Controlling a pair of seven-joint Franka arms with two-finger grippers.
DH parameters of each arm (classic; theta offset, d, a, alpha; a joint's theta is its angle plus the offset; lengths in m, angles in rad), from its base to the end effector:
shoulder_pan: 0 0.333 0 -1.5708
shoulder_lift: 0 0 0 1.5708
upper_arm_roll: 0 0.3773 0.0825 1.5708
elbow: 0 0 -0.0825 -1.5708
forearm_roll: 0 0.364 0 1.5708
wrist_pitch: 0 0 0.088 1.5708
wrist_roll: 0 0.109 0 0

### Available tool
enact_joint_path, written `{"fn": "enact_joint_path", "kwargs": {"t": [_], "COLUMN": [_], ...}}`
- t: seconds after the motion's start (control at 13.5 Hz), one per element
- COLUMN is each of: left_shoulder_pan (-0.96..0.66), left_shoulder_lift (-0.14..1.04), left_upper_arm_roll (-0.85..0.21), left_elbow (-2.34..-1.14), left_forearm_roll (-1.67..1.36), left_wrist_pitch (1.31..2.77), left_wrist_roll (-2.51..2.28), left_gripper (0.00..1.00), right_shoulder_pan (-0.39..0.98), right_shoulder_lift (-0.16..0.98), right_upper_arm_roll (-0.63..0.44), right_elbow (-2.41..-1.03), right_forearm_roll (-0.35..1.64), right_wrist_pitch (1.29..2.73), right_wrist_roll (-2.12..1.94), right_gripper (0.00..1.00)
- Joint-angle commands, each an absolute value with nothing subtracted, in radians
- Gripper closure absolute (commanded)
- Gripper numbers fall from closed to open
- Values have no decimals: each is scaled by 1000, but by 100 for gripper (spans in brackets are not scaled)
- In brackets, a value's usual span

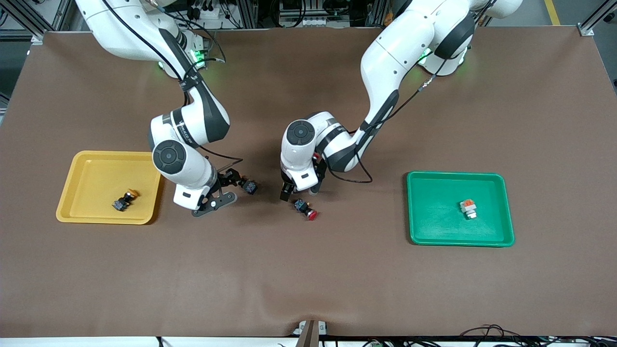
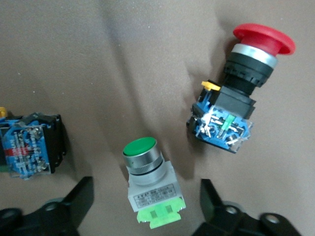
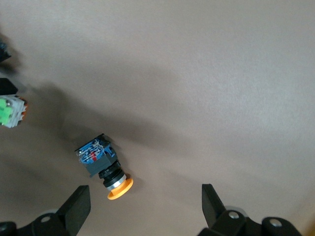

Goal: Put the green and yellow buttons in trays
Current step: 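Lift the green button while the right gripper grasps the second orange button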

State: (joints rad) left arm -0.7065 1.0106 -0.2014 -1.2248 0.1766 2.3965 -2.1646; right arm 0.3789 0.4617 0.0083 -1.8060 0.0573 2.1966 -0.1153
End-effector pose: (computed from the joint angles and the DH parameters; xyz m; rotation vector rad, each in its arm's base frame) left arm 0.5403 -0.5989 0.2195 2.4041 1.7261 -0.0363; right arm 0.6051 0.2484 0.3488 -3.0165 -0.7167 0.1196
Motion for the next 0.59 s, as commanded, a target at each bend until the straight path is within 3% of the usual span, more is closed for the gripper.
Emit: {"fn": "enact_joint_path", "kwargs": {"t": [0.0,0.15,0.22,0.37,0.52], "left_shoulder_pan": [-721,-721,-721,-719,-719], "left_shoulder_lift": [1032,1034,1031,1025,1011], "left_upper_arm_roll": [-187,-187,-187,-187,-189], "left_elbow": [-1195,-1196,-1197,-1198,-1198], "left_forearm_roll": [178,178,178,179,181], "left_wrist_pitch": [2422,2422,2422,2422,2413], "left_wrist_roll": [-2186,-2183,-2183,-2181,-2175], "left_gripper": [32,53,72,98,100], "right_shoulder_pan": [376,376,379,397,419], "right_shoulder_lift": [434,439,440,437,436], "right_upper_arm_roll": [12,14,14,14,14], "right_elbow": [-1827,-1829,-1830,-1894,-2024], "right_forearm_roll": [44,44,44,44,44], "right_wrist_pitch": [2218,2244,2258,2372,2588], "right_wrist_roll": [-216,-293,-299,-311,-313], "right_gripper": [0,0,0,0,0]}}
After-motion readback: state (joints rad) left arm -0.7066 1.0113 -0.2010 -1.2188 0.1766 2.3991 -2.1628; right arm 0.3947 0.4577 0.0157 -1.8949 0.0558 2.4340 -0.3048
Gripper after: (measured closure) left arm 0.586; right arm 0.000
